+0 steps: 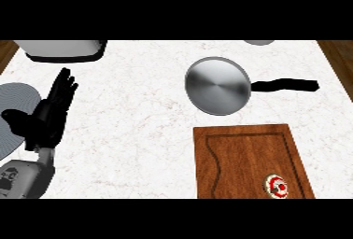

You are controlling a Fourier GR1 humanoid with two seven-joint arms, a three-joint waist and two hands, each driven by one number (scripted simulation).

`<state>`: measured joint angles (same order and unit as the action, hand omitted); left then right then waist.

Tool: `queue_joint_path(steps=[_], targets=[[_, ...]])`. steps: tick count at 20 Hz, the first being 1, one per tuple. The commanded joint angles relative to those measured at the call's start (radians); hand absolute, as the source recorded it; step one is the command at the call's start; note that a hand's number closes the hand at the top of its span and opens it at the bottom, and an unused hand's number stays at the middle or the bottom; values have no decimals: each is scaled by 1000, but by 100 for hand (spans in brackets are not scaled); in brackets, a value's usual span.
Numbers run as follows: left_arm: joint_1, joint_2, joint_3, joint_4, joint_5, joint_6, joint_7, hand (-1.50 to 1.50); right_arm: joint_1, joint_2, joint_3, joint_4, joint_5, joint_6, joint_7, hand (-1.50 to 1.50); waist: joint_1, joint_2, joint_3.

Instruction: Pick the cupcake from the cutting board and place it in the pan

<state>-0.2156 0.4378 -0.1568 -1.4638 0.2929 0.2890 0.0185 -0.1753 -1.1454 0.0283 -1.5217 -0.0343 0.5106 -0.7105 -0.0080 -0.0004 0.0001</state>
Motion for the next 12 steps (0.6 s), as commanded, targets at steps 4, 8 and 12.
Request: queue_joint_path(steps=[4,8,12], targets=[[-5,-8,33,27,-7,-61,-21,0,-60,11,-6,-123,4,67,45,-150,10,0,-1],[-18,-25,34,31,-21,-45,0,0,-37,11,20,-239,-91,129,152,-150,6,-2,-1],[10,-66,23,58,-56,-21,-49,0,60,8,43,-316,-55,147,89,-150,-6,-1,0]])
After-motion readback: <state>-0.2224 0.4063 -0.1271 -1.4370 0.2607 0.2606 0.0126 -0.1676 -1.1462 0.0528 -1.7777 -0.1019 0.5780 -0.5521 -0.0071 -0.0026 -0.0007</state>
